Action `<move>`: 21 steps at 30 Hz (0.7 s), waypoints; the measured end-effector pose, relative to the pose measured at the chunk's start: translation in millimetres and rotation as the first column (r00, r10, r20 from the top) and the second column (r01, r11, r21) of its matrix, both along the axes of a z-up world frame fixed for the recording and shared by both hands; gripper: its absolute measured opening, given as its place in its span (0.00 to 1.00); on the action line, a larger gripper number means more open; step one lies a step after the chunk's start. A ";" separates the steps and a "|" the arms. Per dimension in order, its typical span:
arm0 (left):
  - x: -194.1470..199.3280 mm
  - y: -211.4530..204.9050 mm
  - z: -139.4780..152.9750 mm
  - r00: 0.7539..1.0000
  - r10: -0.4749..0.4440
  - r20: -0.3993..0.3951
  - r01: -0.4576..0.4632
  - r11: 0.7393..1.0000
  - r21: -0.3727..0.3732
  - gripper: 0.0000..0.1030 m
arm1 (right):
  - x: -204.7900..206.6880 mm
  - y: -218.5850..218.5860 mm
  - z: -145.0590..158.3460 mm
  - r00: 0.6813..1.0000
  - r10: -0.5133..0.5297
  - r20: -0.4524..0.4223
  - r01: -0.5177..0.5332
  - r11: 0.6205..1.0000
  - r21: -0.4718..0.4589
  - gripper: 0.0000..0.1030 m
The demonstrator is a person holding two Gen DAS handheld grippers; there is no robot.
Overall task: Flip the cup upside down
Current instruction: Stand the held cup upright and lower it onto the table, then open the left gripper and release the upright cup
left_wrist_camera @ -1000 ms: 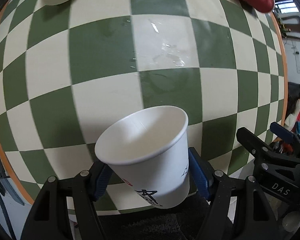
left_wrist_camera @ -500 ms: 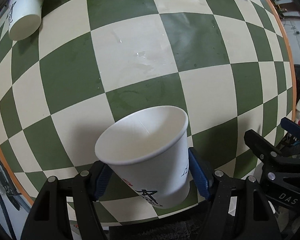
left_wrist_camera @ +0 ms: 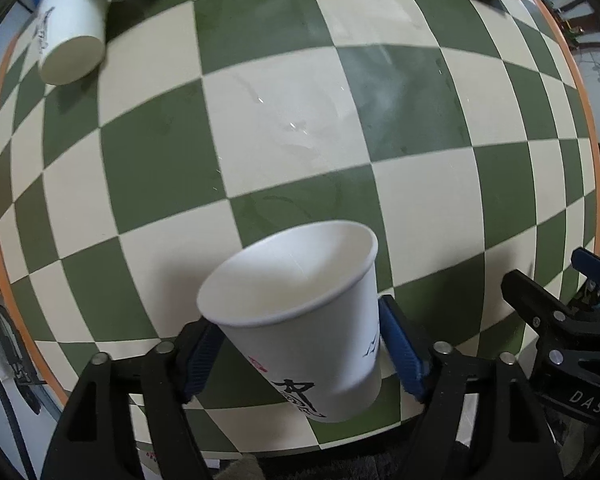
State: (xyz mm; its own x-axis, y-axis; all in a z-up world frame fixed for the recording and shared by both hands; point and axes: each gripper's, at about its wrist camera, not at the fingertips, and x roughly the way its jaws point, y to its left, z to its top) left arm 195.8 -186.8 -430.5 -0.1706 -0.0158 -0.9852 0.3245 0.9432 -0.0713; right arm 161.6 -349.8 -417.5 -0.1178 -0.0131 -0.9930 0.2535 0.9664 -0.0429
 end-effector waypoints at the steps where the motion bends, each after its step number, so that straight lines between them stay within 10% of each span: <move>1: -3.7 3.8 3.9 1.000 0.005 0.005 -0.005 1.000 -0.002 0.85 | -1.6 -0.7 -0.1 1.000 -0.001 0.002 0.001 1.000 0.001 1.00; 21: -8.0 94.6 134.1 0.949 0.202 0.242 -0.202 0.979 -0.026 0.88 | -9.0 30.6 84.2 0.987 0.049 0.154 -0.062 0.995 0.081 1.00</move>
State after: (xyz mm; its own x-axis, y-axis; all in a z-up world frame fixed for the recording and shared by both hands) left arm 187.8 -92.2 -296.5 0.0804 -0.0260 -0.9964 0.1343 0.9908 -0.0150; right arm 152.6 -319.3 -333.3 0.0332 0.0697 -0.9970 0.1962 0.9777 0.0748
